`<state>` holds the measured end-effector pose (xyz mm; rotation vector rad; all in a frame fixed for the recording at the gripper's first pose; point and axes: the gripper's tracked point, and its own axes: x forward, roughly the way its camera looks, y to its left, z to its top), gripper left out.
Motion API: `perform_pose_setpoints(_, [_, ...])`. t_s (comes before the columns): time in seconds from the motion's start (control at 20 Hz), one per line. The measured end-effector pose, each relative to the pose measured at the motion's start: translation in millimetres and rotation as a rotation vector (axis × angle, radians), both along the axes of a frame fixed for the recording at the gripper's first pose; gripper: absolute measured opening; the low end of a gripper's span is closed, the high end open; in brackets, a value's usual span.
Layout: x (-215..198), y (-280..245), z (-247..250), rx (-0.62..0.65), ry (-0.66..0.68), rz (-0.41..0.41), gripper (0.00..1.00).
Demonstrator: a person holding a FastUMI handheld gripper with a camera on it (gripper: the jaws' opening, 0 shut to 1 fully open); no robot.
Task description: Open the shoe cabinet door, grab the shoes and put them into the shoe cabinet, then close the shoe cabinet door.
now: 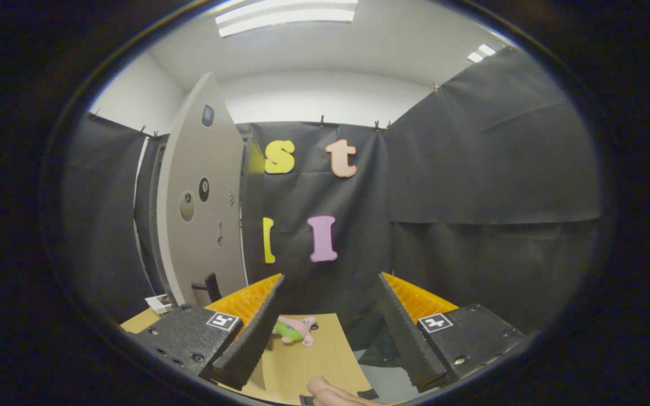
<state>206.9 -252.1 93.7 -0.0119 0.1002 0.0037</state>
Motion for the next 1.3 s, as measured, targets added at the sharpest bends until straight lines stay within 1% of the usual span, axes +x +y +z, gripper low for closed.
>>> perform_pose_setpoints(0.1, [17.8, 5.1, -24.1, 0.010, 0.041, 0.039, 1.00])
perform_pose_setpoints(0.15, [22.9, 12.1, -34.6, 0.010, 0.054, 0.071, 1.00])
perform_pose_setpoints(0.25, [34.9, 24.7, -44.9, -0.003, 0.047, 0.126, 1.00])
perform_pose_setpoints(0.4, [44.5, 44.8, -60.7, -0.027, 0.050, 0.178, 1.00])
perform_pose_setpoints(0.55, [40.1, 78.3, -75.7, -0.025, 0.086, 0.235, 1.00])
perform_pose_setpoints(0.6, [32.2, 99.1, -82.1, -0.013, 0.102, 0.280, 0.98])
perform_pose_setpoints(0.65, [28.0, 106.9, -84.9, -0.028, 0.106, 0.261, 0.96])
perform_pose_setpoints(0.7, [29.6, 104.8, -77.5, -0.046, 0.077, 0.233, 0.93])
perform_pose_setpoints(0.8, [27.9, 108.7, -80.9, -0.045, 0.070, 0.189, 0.92])
perform_pose_setpoints(0.95, [21.6, 124.2, -80.6, -0.054, 0.055, 0.159, 0.92])
perform_pose_setpoints(1.05, [15.9, 127.2, -79.1, -0.058, 0.034, 0.119, 0.92])
perform_pose_setpoints(1.15, [12.2, 130.0, -82.2, -0.082, 0.011, 0.052, 0.92])
perform_pose_setpoints(1.3, [-3.1, 133.6, -85.8, -0.107, -0.054, -0.076, 0.92])
